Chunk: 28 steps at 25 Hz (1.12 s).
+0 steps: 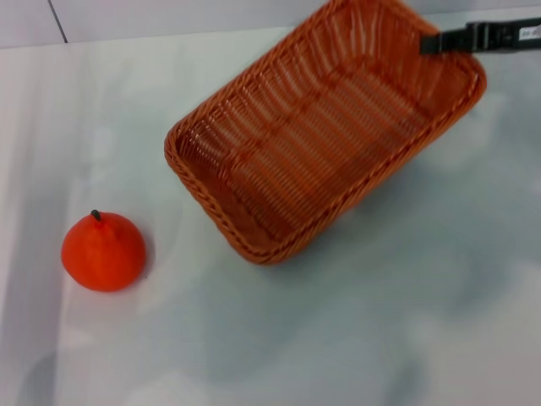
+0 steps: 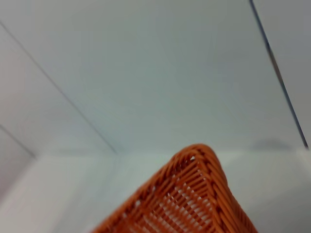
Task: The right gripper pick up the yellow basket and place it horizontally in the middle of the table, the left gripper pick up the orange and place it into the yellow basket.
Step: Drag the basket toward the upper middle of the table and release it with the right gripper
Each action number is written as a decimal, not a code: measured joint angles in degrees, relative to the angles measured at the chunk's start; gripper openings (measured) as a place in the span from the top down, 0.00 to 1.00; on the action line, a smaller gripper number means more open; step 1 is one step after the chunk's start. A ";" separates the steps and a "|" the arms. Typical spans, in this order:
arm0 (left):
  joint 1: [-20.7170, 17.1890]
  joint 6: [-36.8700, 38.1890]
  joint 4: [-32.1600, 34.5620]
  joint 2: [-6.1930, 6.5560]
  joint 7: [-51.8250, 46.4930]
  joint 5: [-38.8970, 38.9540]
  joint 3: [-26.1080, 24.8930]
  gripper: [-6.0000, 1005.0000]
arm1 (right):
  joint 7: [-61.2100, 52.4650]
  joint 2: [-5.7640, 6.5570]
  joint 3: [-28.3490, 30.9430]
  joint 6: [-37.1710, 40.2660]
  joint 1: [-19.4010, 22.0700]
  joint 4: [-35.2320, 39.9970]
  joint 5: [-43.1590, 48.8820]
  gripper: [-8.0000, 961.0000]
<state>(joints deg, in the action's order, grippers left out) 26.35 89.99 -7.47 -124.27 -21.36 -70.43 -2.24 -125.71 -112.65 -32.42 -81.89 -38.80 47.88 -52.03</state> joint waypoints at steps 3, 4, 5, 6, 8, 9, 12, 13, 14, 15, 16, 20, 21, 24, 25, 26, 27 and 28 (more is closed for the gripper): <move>0.42 -0.43 0.00 0.00 0.00 -0.14 -0.40 0.33 | 0.69 -0.03 0.78 -0.24 1.47 -0.35 -5.05 0.78; 0.54 -0.46 0.00 0.00 0.00 -0.15 -0.42 0.32 | 0.90 -0.08 0.93 -0.24 1.79 -0.61 -6.16 0.78; 0.65 -0.46 0.00 0.02 0.00 -0.12 -0.42 0.32 | 1.08 -0.13 1.09 -0.25 2.10 -0.98 -7.40 0.78; 0.69 -0.46 0.00 0.03 0.00 -0.11 -0.42 0.32 | 1.27 -0.14 1.24 -0.27 2.28 -1.46 -8.54 0.78; 0.80 -0.49 0.06 0.05 0.00 -0.05 -0.42 0.32 | 1.64 -0.15 1.51 -0.22 2.48 -2.89 -10.58 0.78; 0.90 -0.61 0.18 0.06 0.00 -0.03 -0.42 0.32 | 1.94 -0.15 1.76 -0.08 2.53 -3.89 -11.69 0.78; 1.05 -1.10 0.24 0.11 0.00 -0.02 -0.40 0.32 | 3.17 -0.21 2.91 0.41 2.61 -7.16 -14.69 0.78; 1.12 -1.26 0.26 0.14 0.00 -0.01 -0.40 0.32 | 3.54 -0.28 3.22 0.70 2.62 -8.12 -15.49 0.78; 1.16 -1.35 0.30 0.16 0.00 0.00 -0.39 0.32 | 3.98 -0.43 3.50 1.15 2.62 -9.21 -16.27 0.78; 1.21 -1.37 0.35 0.17 0.00 0.00 -0.39 0.32 | 4.50 -0.65 3.81 1.81 2.62 -10.40 -17.09 0.78; 1.25 -1.38 0.40 0.17 0.00 0.01 -0.39 0.32 | 5.11 -0.92 4.04 2.54 2.63 -11.57 -17.91 0.78; 1.44 -1.73 0.52 0.18 0.00 0.03 -0.86 0.32 | 7.99 -2.64 4.46 6.94 2.66 -18.34 -21.53 0.78; 1.51 -1.87 0.53 0.18 0.00 0.04 -1.09 0.32 | 7.99 -2.64 4.46 6.94 2.66 -18.34 -21.53 0.78; 1.55 -2.00 0.53 0.18 0.01 0.04 -1.32 0.32 | 9.68 -4.25 4.57 9.73 2.83 -21.19 -23.70 0.78; 1.57 -2.01 0.53 0.18 0.00 0.04 -1.33 0.32 | 10.11 -4.85 4.61 10.51 2.99 -21.67 -24.15 0.78; 1.59 -2.01 0.53 0.18 0.00 0.03 -1.33 0.32 | 10.38 -5.38 4.62 11.19 3.12 -21.97 -24.42 0.78; 1.62 -2.01 0.53 0.17 0.00 0.03 -1.34 0.32 | 10.55 -5.97 4.63 11.89 3.25 -22.27 -24.61 0.77; 1.62 -2.02 0.53 0.18 0.00 0.04 -1.35 0.32 | 10.64 -6.31 4.64 12.68 3.35 -22.92 -24.78 0.77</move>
<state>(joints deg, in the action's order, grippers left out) 27.97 87.97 -6.94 -124.10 -21.36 -70.39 -3.59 -115.07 -118.96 -27.79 -69.20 -35.45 24.96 -76.82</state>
